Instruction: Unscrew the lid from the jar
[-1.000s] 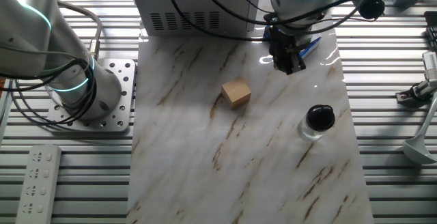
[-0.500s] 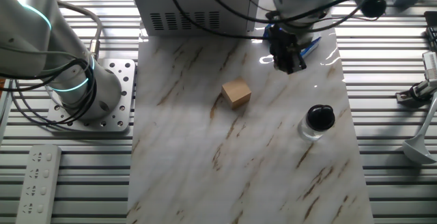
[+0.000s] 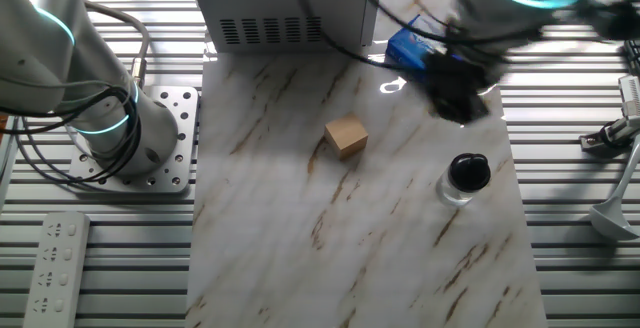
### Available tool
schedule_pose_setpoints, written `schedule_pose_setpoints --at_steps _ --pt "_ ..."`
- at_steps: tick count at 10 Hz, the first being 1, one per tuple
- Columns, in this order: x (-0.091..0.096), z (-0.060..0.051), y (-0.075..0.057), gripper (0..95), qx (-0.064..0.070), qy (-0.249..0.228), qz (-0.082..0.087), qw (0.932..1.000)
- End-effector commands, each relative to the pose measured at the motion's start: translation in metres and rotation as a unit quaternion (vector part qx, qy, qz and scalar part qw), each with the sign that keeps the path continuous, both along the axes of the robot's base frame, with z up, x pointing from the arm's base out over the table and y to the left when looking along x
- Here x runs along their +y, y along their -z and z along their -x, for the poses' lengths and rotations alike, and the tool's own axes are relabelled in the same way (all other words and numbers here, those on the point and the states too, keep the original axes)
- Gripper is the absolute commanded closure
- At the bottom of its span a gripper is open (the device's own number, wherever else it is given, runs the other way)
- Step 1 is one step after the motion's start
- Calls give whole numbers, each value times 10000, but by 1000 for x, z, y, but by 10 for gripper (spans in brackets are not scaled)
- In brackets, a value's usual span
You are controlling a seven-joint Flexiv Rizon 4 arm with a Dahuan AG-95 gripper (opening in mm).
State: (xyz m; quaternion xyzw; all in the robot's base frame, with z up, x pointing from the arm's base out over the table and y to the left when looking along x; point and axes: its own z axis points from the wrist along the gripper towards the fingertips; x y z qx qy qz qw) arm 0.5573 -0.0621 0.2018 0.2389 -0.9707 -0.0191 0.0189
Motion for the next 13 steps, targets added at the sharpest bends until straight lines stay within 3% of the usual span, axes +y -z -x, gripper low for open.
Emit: schedule_pose_setpoints --at_steps 1,3,5,7,8,13 --pt "-34 -37 -14 950 104 -208 39 9997" --pt "-48 -55 -17 950 118 -180 240 9995" --pt "-45 -69 -20 950 212 -197 234 9993" --pt "-45 -68 -20 950 103 -197 179 9996" --pt "-44 -68 -20 950 52 -197 39 9998" --pt "-38 -63 -13 950 -51 -71 74 9999"
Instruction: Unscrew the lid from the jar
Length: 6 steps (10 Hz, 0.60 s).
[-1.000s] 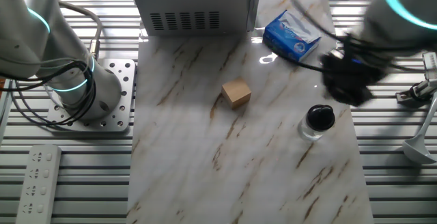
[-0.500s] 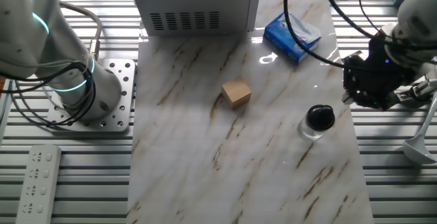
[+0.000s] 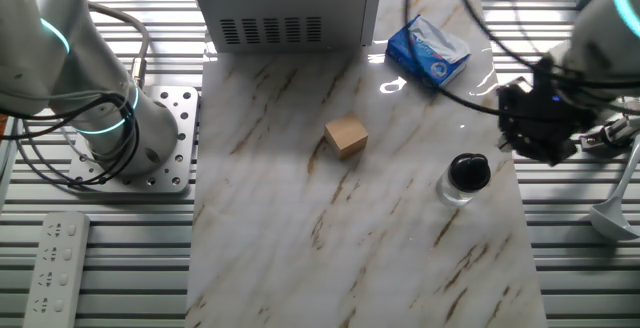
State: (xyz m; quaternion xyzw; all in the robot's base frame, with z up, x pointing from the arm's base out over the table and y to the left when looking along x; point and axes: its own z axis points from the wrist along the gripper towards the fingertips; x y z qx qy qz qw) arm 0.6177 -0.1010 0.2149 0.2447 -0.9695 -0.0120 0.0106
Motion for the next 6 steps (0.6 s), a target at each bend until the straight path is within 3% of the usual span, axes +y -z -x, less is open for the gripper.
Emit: schedule_pose_setpoints --at_steps 1,5,6 --pt "1 -3 1 950 49 -6 25 10000" --pt "2 0 3 950 88 -278 13 9996" --pt "2 1 3 760 97 -334 0 9994"
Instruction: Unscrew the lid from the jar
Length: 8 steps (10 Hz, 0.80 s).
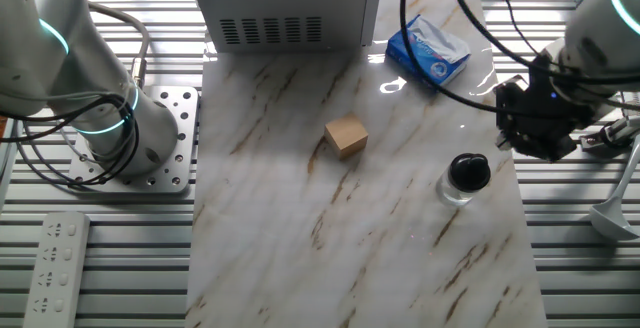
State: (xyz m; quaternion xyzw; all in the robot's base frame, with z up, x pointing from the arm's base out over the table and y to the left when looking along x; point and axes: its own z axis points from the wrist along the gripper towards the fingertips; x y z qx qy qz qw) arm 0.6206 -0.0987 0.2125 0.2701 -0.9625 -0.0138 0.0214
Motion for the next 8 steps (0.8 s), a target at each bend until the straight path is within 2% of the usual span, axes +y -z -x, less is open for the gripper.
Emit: schedule_pose_setpoints --at_steps 1,4,5,8 --pt "0 7 2 570 6 -118 -12 9999" --pt "1 8 3 570 57 -138 20 9999" --pt "1 8 3 380 61 -150 27 9999" --pt "3 9 5 380 52 -149 27 9999"
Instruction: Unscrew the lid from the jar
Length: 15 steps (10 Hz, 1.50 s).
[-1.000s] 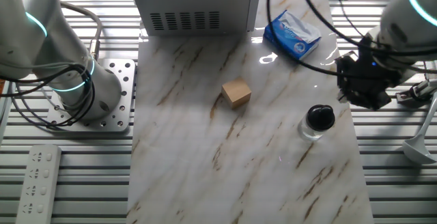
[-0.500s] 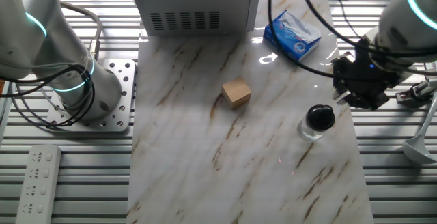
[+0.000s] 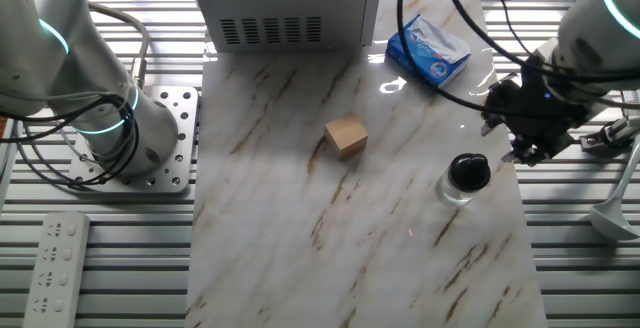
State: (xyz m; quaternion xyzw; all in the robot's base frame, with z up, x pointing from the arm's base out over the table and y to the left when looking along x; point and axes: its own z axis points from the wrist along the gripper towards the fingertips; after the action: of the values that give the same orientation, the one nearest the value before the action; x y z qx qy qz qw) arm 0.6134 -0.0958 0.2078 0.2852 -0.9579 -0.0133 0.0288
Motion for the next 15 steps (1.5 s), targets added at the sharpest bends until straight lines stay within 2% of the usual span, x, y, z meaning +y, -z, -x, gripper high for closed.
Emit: schedule_pose_setpoints --at_steps 1,4,10,12,14,15 --pt "2 2 2 380 -29 40 1 10000" --pt "2 4 3 380 -84 28 7 10000" --pt "2 4 2 380 -57 -19 9 10000" --pt "2 4 2 380 -181 -174 -25 9997" --pt "2 4 2 380 -173 -123 192 9996" --pt "2 4 2 380 -168 -105 200 9996"
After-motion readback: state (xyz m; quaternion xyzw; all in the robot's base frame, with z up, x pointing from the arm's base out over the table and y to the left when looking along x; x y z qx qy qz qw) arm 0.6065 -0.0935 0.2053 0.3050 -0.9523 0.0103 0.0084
